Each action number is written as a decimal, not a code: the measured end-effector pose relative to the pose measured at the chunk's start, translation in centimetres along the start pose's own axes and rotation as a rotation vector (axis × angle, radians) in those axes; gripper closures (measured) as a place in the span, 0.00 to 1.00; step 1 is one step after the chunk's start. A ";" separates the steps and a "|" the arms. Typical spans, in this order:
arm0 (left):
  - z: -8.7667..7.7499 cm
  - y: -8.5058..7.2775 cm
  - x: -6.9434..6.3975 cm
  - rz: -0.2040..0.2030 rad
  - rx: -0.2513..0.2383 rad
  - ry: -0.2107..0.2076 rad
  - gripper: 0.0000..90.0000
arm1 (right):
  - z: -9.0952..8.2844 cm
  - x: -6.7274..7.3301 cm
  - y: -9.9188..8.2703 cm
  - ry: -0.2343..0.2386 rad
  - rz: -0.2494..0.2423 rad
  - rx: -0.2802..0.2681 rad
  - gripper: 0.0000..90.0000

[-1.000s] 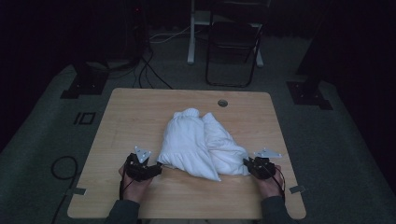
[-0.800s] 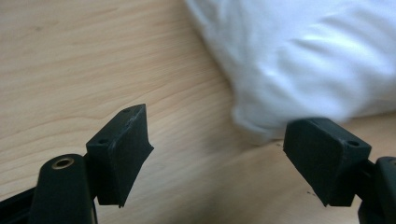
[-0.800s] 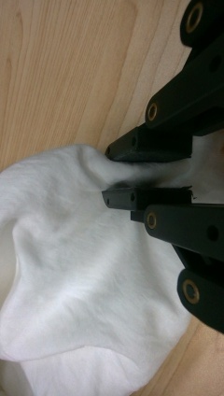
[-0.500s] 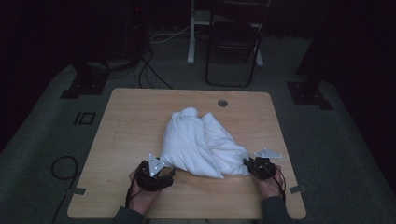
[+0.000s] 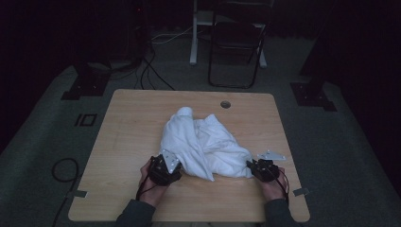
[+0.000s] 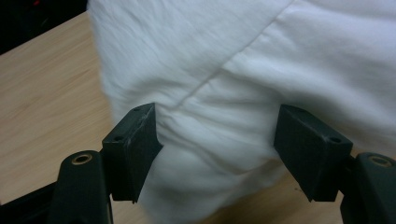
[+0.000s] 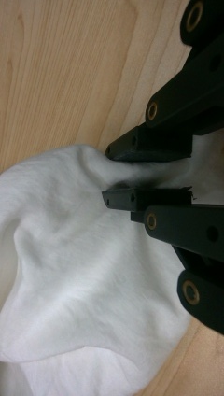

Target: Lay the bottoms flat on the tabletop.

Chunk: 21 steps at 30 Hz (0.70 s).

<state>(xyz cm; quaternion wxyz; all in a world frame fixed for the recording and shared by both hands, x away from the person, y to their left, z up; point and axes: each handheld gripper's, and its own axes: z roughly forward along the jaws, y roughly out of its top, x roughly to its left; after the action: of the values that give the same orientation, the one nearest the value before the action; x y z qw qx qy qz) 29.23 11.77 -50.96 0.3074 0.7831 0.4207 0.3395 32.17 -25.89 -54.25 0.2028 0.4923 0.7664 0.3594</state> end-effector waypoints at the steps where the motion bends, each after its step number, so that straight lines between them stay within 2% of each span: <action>1: -0.1 -0.2 0.7 -0.023 -0.002 0.009 0.34 | 0.0 0.0 0.0 0.000 0.002 0.000 0.87; 3: -0.4 -0.6 2.3 -0.089 -0.006 0.010 0.34 | 0.0 0.0 0.0 -0.005 0.001 0.001 0.87; 7: -1.1 -1.6 4.9 -0.188 -0.008 0.008 0.34 | -0.1 -0.1 0.0 -0.023 0.005 0.005 0.87; 8: -1.3 -1.9 5.4 -0.207 -0.005 0.007 0.34 | -0.2 -0.4 0.0 -0.039 0.009 0.005 0.88; 16: -2.3 -5.2 9.2 -0.329 0.047 0.050 0.35 | -0.8 -1.7 -0.3 -0.100 0.057 0.008 0.88; 18: -2.6 -5.8 9.7 -0.350 0.057 0.049 0.35 | -1.0 -2.1 -0.4 -0.110 0.070 0.008 0.88; 21: -3.0 -6.4 9.7 -0.359 0.064 0.033 0.35 | -1.1 -2.3 -0.5 -0.115 0.079 0.007 0.88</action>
<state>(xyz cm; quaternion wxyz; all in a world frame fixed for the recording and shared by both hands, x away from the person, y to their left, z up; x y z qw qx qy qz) 28.07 23.68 -51.47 0.3311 0.6992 0.5692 0.2784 32.10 -28.53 -53.99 0.2302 0.5429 0.7347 0.3354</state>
